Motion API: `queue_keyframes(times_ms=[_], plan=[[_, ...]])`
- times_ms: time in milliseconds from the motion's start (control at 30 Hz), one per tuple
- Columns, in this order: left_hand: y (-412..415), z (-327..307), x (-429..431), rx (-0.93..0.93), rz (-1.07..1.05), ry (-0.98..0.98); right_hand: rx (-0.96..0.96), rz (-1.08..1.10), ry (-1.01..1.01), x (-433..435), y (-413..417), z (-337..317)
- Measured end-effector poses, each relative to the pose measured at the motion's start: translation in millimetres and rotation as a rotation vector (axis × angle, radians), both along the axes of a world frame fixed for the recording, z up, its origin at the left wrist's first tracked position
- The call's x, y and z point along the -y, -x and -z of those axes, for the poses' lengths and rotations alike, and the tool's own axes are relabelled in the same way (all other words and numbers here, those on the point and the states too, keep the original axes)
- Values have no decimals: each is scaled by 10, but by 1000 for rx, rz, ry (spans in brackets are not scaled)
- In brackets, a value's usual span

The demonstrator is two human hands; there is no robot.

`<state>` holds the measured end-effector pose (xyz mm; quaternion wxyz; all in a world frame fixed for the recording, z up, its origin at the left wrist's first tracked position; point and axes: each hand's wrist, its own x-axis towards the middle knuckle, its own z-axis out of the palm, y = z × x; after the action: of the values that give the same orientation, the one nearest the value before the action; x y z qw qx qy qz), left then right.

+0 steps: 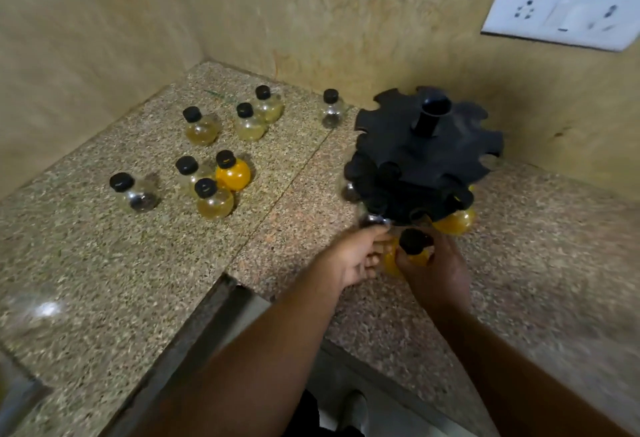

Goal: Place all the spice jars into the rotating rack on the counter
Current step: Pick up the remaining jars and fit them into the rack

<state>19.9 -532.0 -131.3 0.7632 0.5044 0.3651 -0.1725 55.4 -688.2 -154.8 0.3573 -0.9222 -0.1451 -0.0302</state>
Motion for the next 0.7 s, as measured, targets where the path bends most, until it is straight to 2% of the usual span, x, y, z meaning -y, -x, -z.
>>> queue_keyframes(times_ms=[100, 267, 567, 700], plan=[[-138, -77, 222, 16, -65, 77, 16, 58, -29, 159, -153, -29], [-327, -25, 394, 27, -273, 160, 5, -12, -8, 223, -374, -15], [-376, -16, 250, -3, -182, 10, -48, -20, 23, -4, -583, -123], [-394, -28, 197, 10, -174, -33, -88, 33, -48, -144, -613, -108]])
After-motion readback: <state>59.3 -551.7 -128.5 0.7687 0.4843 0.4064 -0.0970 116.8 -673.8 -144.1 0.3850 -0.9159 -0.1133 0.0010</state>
